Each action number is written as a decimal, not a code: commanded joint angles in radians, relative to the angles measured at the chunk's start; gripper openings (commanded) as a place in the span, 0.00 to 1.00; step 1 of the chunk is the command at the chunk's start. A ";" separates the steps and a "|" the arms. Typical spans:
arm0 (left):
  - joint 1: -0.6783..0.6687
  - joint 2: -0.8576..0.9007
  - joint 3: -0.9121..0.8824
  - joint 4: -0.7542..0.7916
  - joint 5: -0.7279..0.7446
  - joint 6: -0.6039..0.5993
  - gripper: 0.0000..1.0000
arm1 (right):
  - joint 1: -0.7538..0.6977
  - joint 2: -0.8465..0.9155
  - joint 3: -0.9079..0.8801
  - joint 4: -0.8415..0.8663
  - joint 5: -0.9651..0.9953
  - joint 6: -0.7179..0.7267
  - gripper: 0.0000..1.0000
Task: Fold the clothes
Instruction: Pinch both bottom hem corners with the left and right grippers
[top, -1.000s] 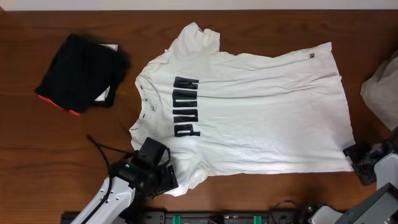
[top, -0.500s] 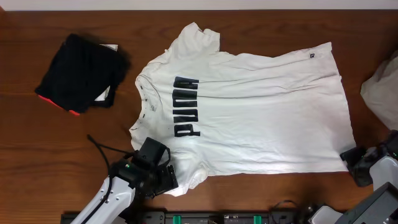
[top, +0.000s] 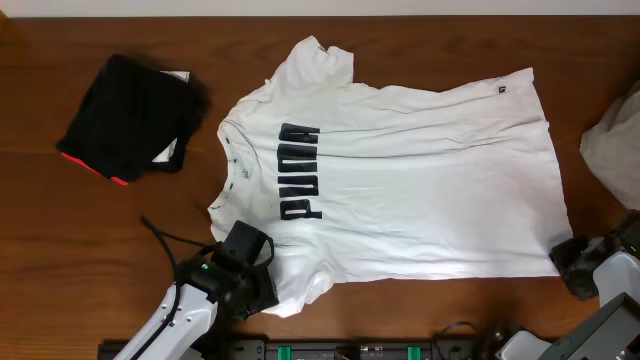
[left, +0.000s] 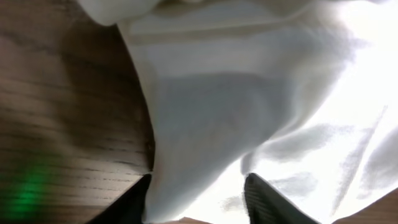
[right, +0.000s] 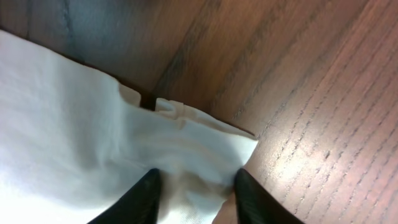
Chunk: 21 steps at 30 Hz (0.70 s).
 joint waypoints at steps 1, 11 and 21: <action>-0.004 -0.002 0.000 -0.003 -0.003 -0.001 0.38 | -0.007 -0.002 -0.009 0.003 0.014 0.002 0.31; -0.004 -0.002 0.000 -0.003 -0.002 -0.001 0.10 | -0.007 -0.002 -0.009 0.009 0.013 0.002 0.01; -0.004 -0.003 0.091 -0.093 0.038 0.016 0.06 | 0.059 -0.002 0.045 -0.048 -0.013 -0.035 0.01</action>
